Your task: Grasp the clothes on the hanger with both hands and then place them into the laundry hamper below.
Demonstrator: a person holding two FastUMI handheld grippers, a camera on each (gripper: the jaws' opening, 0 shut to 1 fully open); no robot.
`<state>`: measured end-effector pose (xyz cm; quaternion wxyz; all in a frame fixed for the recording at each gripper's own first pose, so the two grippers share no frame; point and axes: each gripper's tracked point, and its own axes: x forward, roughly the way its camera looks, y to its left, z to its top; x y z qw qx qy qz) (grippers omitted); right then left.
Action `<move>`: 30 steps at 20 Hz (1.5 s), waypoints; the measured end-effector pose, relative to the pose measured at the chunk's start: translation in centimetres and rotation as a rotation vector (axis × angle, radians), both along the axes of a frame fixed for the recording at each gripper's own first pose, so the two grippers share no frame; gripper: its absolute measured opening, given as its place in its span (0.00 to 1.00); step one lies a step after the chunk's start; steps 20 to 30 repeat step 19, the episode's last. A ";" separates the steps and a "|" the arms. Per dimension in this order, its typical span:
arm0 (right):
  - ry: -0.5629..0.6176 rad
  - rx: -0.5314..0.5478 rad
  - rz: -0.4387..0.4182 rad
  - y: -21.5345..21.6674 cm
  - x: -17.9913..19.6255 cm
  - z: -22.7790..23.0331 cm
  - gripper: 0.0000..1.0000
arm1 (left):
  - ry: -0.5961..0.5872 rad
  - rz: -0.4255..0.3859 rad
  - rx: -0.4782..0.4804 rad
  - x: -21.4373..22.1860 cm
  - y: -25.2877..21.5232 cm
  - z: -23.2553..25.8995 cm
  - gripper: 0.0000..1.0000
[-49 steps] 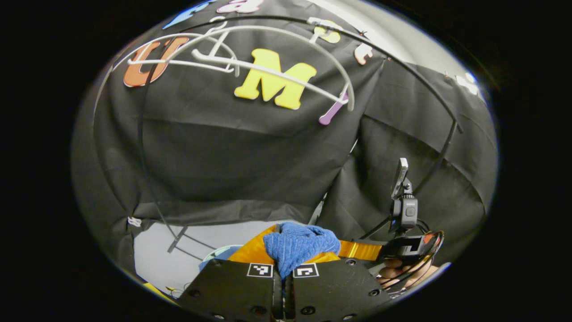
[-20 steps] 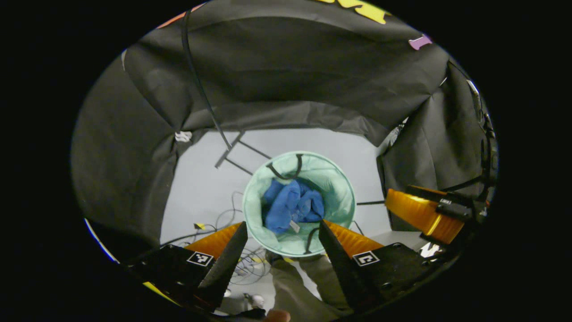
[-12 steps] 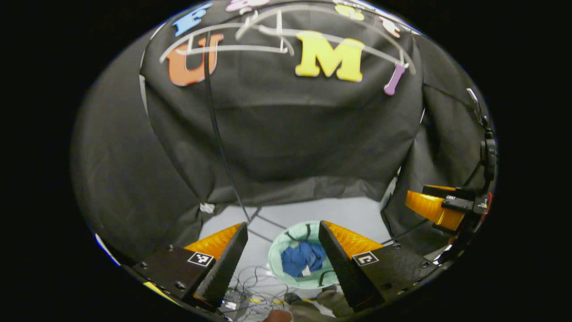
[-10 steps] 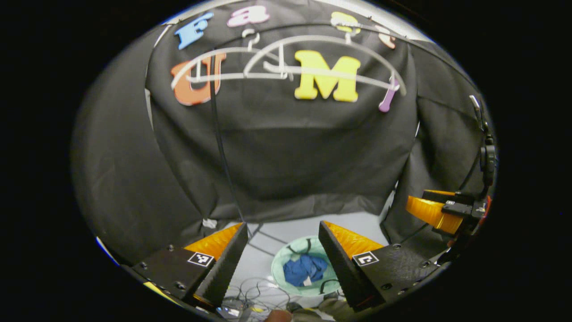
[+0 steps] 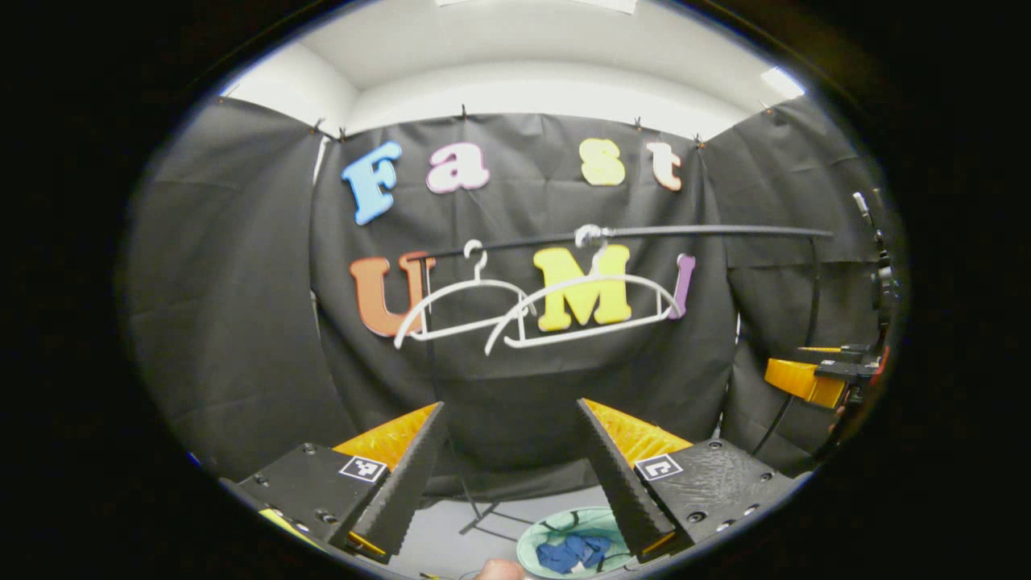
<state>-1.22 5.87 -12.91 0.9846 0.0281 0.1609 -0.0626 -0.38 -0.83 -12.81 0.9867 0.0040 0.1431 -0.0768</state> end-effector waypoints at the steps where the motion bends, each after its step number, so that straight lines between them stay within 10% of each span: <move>1: -0.027 -0.005 0.001 -0.4 -0.9 1.3 1.00 | -0.037 0.025 -0.002 -0.9 0.0 0.5 0.92; 14: -0.223 -0.037 0.170 -5.1 -12.4 11.6 0.99 | -0.294 0.183 0.045 -6.2 -1.3 3.8 0.99; 30: -0.252 -0.047 0.158 -7.5 -13.3 12.7 0.99 | -0.292 0.198 0.043 -9.2 -1.3 5.1 0.98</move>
